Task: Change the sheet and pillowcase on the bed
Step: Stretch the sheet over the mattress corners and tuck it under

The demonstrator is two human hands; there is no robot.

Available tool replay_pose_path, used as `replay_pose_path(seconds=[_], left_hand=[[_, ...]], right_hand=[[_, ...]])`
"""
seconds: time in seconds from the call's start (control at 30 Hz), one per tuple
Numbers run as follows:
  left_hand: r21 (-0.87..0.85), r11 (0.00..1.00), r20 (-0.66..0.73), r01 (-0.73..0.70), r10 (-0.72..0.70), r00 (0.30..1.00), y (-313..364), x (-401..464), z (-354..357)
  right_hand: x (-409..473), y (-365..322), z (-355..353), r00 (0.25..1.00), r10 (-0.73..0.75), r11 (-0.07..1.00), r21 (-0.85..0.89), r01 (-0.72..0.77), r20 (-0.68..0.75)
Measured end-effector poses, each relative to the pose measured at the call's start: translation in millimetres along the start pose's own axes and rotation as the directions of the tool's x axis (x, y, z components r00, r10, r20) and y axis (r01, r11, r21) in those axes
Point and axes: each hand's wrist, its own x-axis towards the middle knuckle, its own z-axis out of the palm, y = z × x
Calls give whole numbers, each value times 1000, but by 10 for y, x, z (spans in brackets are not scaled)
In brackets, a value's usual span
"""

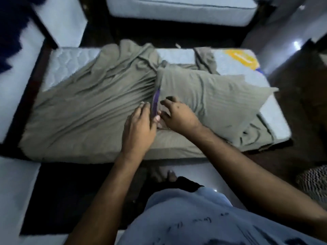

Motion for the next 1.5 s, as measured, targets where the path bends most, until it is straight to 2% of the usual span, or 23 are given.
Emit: replay_pose_path(seconds=[0.17,0.27,0.4,0.53,0.8,1.0,1.2,1.33,1.43,1.5], left_hand=[[-56,967,109,-250,255,961,1320,119,581],[-63,939,174,-338,344,923,2108,175,1058],[-140,937,211,-321,345,915,2915,129,1733],[-216,928,335,-303,362,870,3724,83,2501],[-208,918,357,-338,393,847,4671,464,3520],[-218,956,378,-198,270,886,5059,944,4403],[-154,984,491,-87,153,858,5373,1509,5386],[-50,999,581,21,12,814,5365,1711,6130],[-19,972,676,233,-159,719,5299,1721,6708],[37,935,690,353,-279,668,5185,1678,7124]], right_hand=[[-699,1120,-716,960,209,976,106,-192,-186],[-1130,1951,-1121,910,321,944,161,-287,-262],[-1641,3058,-1628,857,428,903,161,-397,-287],[-2136,4137,-2006,791,543,839,164,-518,-281],[-2252,5339,-2276,795,570,821,171,-544,-208],[-1951,6372,-2366,826,550,835,101,-541,-119],[-1465,7345,-2065,820,571,812,111,-572,44],[-1270,7973,-1435,783,590,775,133,-618,198],[-1238,8384,-734,725,614,722,151,-676,313],[-1241,8569,-214,689,629,696,135,-705,360]])
